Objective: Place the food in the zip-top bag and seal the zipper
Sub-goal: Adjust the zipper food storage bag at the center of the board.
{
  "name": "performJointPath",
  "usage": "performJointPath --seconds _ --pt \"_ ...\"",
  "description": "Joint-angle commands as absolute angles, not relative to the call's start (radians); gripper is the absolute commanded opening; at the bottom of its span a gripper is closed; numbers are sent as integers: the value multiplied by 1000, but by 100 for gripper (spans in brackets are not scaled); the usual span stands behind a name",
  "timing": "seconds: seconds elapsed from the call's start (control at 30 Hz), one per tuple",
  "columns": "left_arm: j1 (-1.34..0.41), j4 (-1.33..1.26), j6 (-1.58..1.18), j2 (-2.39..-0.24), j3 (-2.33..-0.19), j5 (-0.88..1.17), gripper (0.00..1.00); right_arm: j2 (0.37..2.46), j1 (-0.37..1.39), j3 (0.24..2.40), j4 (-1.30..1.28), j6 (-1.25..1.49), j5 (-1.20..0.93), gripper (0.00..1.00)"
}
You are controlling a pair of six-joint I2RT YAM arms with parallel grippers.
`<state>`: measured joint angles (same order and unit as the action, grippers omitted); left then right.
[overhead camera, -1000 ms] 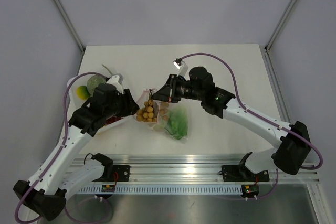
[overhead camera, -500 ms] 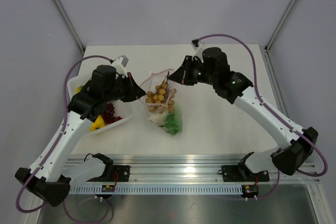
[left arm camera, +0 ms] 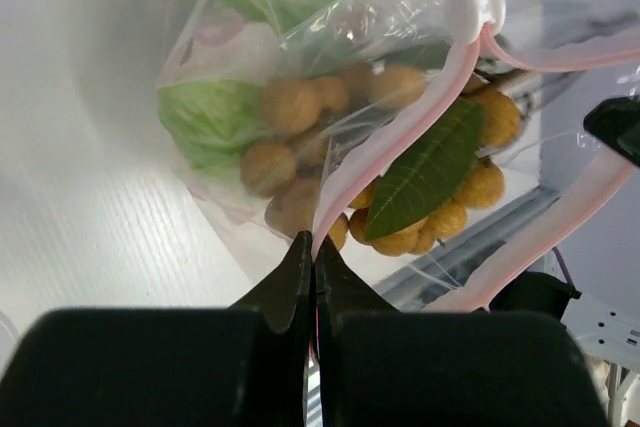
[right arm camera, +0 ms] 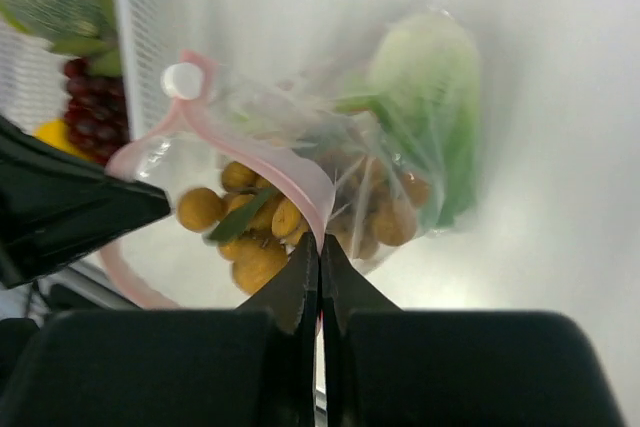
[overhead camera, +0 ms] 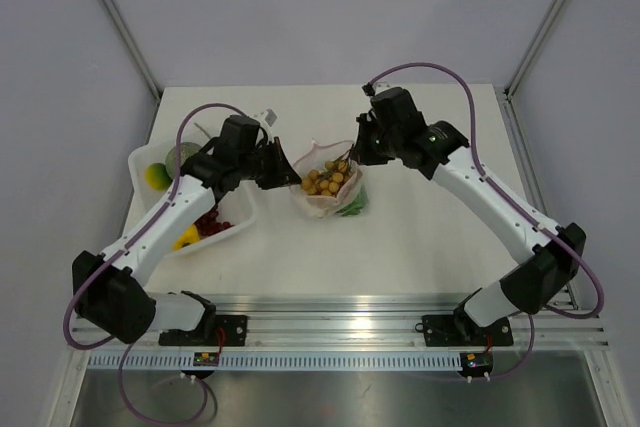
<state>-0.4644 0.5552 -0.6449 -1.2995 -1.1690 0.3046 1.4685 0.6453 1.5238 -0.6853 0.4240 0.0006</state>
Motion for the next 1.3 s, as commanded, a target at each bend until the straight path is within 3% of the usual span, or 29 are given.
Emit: performJointPath --seconds 0.0,0.17,0.3,0.47,0.63,0.7,0.73,0.77,0.9,1.1,1.27 --pt "-469 534 -650 -1243 -1288 342 0 1471 641 1745 -788 305 103 0" --pt "-488 537 -670 -1198 -1413 354 0 1479 641 1928 -809 255 11 0" --pt "-515 488 -699 -1190 -1349 337 0 1422 641 1806 -714 265 -34 0" --pt "-560 367 -741 -1281 -1107 337 0 1439 635 1557 -653 287 64 0" --pt "-586 359 -758 -1275 -1107 356 0 1468 624 1643 -727 270 94 0" --pt "-591 373 -753 -1240 -1155 321 0 1450 624 1719 -745 273 89 8" --pt "-591 391 -752 -1232 -1172 311 0 1447 624 1745 -759 281 71 16" --pt "-591 399 -753 -1226 -1183 298 0 1445 624 1779 -770 287 58 31" --pt "-591 379 -801 -1194 -1183 282 0 1361 624 1731 -756 354 -29 54" --pt "-591 357 -850 -1177 -1167 253 0 1182 653 1490 -696 465 -92 58" --pt "-591 347 -871 -1198 -1178 248 0 1121 771 1382 -715 517 -6 60"
